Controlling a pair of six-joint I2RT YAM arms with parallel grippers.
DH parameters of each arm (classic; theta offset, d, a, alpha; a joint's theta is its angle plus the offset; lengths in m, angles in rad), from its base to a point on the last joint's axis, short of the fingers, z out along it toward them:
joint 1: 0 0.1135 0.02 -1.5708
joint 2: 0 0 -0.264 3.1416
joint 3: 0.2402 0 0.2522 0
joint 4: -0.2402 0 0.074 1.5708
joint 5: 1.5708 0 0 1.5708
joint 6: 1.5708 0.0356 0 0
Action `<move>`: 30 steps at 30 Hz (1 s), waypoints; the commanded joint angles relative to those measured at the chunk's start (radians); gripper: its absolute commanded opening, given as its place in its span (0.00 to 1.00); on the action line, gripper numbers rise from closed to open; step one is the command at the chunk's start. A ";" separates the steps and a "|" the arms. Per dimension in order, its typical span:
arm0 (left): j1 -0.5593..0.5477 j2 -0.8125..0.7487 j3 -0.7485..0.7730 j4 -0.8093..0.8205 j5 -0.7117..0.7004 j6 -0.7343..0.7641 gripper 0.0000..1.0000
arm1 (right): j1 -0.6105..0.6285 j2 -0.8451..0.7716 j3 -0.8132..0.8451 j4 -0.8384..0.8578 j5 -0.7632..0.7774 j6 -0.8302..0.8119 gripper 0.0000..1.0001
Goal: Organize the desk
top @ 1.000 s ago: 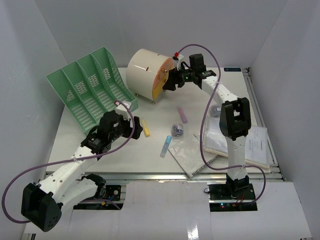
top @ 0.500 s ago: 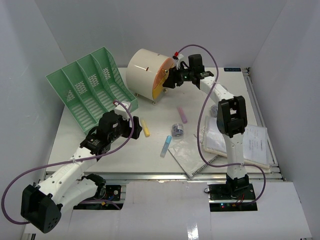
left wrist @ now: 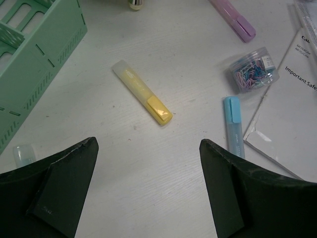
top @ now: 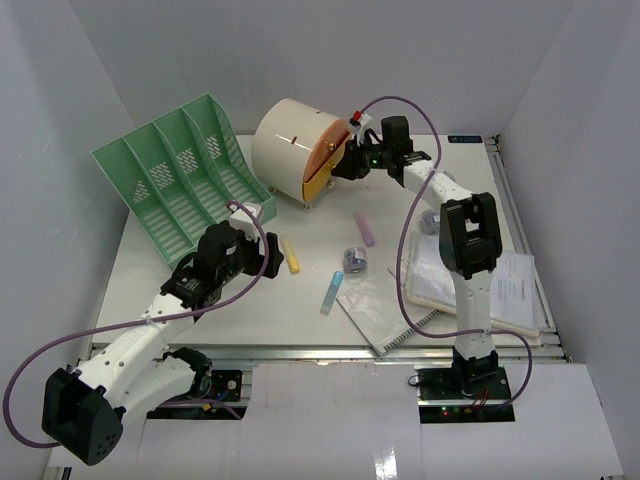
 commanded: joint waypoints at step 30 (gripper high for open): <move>-0.001 -0.018 -0.002 0.011 0.086 -0.005 0.94 | -0.108 -0.520 -0.659 0.142 0.011 -0.058 0.43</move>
